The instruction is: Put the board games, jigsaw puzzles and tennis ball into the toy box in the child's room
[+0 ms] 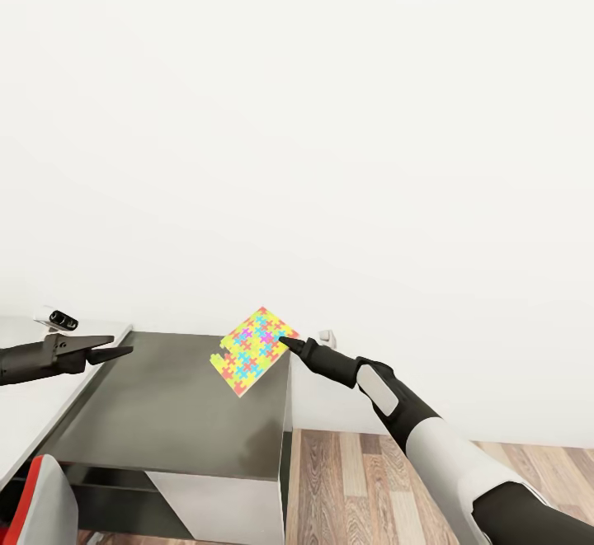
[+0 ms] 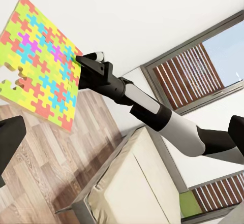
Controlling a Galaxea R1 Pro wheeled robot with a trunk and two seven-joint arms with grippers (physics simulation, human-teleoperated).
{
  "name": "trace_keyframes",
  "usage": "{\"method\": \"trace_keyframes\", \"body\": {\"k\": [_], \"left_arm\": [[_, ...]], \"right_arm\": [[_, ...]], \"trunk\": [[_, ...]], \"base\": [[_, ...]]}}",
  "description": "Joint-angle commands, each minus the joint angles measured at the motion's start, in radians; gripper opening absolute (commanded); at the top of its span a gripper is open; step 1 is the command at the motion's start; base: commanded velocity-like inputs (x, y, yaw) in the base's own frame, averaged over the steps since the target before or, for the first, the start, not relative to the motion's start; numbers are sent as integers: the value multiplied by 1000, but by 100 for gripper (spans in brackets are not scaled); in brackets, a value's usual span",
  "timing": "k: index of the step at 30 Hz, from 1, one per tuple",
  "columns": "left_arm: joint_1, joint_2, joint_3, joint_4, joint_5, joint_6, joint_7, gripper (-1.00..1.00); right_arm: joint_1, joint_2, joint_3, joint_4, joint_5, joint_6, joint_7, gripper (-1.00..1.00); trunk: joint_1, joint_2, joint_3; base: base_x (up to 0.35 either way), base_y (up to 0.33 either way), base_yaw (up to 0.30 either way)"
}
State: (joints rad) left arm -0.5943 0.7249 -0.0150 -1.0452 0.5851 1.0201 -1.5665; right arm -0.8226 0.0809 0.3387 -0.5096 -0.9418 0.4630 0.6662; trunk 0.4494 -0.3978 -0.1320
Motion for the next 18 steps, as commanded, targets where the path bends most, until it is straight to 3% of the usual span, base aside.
{"method": "trace_keyframes", "body": {"k": [1,10,18], "left_arm": [[-1,1,-1,0,0,11,-4,100],[-1,1,-1,-1,0,10,-4,100],[-1,1,-2,0,1,9,-4,100]], "right_arm": [[-1,-1,2,0,-9,6,0,-100],[-1,0,3,0,-9,6,0,-100],[-1,0,2,0,-9,6,0,-100]], "trunk": [[1,-2,-2],[1,-2,-2],[1,-2,-2]], "base": [[0,0,0],[0,0,13],[0,0,170]]}}
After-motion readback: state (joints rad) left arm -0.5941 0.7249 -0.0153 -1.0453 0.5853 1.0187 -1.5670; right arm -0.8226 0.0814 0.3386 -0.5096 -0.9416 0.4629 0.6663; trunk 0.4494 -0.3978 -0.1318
